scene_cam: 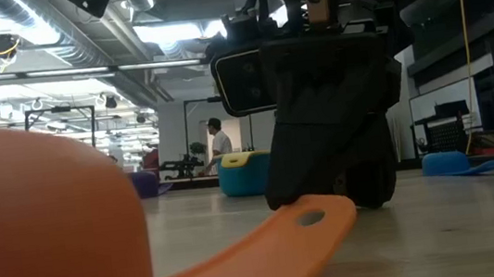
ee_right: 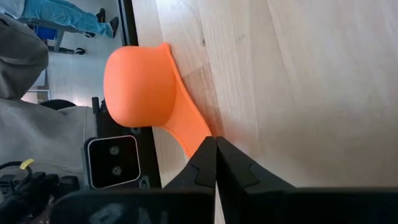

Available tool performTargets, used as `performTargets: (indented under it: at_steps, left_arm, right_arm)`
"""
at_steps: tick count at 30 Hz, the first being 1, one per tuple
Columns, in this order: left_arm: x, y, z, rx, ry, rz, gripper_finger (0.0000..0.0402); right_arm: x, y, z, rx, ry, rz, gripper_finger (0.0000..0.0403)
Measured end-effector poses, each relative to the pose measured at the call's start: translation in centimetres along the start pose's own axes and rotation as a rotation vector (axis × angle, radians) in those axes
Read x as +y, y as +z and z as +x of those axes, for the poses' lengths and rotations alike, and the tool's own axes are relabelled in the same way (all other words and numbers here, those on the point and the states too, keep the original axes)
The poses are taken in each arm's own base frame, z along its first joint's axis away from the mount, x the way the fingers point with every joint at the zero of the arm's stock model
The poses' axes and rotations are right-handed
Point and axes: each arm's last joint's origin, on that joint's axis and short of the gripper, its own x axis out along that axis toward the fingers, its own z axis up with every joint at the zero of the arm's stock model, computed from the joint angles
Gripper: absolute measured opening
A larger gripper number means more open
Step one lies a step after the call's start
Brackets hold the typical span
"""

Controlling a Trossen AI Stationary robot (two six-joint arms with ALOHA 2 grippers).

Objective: Nest measuring cups in basket
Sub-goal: Move the orange measuring cup to the right of the green measuring cup

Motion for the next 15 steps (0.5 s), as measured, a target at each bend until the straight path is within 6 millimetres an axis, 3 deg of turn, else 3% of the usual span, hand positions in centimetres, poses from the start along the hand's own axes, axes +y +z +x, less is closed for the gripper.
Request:
performTargets:
  at_steps: [15]
  left_arm:
    - [1.7,-0.6,-5.0,0.012,-0.001,-0.058,0.0002]
  right_arm:
    - [0.6,0.2,-0.7,-0.033,-0.005,-0.057,0.0001]
